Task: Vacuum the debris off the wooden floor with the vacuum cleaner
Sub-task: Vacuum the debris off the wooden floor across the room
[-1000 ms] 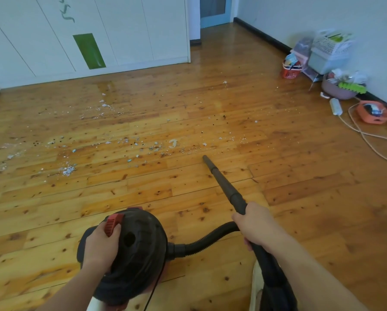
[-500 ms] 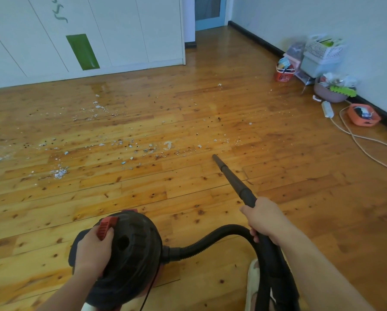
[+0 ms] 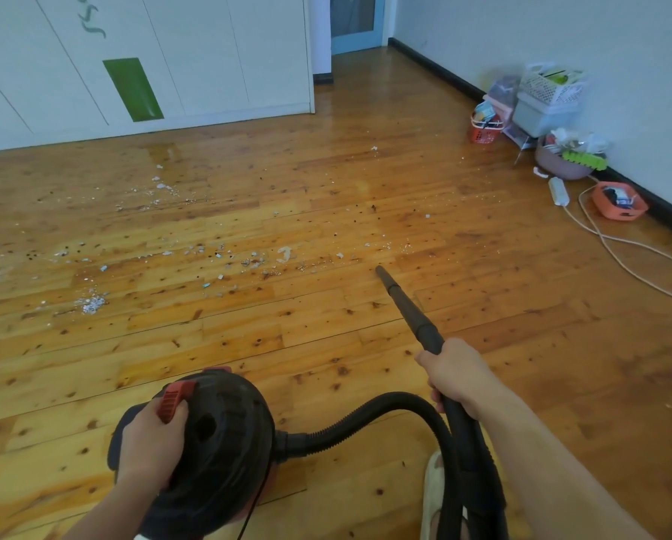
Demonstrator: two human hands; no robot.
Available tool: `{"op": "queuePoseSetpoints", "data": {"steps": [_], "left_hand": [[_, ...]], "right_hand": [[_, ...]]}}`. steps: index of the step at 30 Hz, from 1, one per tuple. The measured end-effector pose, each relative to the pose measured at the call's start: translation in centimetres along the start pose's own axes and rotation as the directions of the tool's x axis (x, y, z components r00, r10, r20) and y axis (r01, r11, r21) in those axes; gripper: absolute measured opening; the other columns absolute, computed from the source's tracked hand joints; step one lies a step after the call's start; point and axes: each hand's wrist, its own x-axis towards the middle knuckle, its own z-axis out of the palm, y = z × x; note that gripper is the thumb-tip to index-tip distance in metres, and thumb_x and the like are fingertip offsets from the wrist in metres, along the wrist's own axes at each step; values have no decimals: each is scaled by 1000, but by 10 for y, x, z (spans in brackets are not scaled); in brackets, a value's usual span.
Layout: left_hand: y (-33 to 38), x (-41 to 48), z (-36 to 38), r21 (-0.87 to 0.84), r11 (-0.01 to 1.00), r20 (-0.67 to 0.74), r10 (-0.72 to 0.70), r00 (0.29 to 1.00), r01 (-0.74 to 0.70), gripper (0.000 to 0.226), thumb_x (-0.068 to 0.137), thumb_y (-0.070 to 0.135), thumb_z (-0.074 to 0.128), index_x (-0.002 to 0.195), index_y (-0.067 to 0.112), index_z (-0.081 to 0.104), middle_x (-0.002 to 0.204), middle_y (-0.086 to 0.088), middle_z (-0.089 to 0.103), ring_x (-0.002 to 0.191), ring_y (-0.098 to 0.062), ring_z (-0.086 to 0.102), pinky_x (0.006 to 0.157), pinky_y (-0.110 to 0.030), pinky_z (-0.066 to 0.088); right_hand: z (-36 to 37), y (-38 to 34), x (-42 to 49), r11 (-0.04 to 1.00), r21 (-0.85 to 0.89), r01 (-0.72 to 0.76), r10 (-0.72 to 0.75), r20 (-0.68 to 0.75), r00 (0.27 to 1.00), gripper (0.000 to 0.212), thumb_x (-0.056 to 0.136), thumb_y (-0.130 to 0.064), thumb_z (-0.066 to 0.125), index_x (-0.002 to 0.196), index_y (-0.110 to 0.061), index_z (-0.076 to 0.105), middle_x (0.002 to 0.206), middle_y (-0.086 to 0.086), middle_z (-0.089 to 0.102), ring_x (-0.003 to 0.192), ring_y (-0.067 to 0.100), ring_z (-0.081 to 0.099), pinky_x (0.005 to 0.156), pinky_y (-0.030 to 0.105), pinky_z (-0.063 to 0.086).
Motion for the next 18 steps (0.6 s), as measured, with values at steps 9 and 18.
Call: {"op": "queuePoseSetpoints", "data": {"steps": [9,18], "left_hand": [[2,-3,-6,-37,999,9,14,1000,-13,28,104,26,53,77,33,52,76,-7,67,69,-23,64,56,-30,43],[2,-2,-6,-46,999,-6,1,1000,-2,28,104,26,53,77,34,50,75,-4,67,67,-20,64,54,-28,42]], "right_hand": [[42,-13,-1,998,-13,63,-61,120,991,14,103,-19,54,114,-10,52,81,13,59,50,16,55,48,29,51],[94,-30,-16,965,-171,196,-159,210,965,24,105,-19,49,124,-4,50,73,10,61,45,16,56,46,27,48]]}}
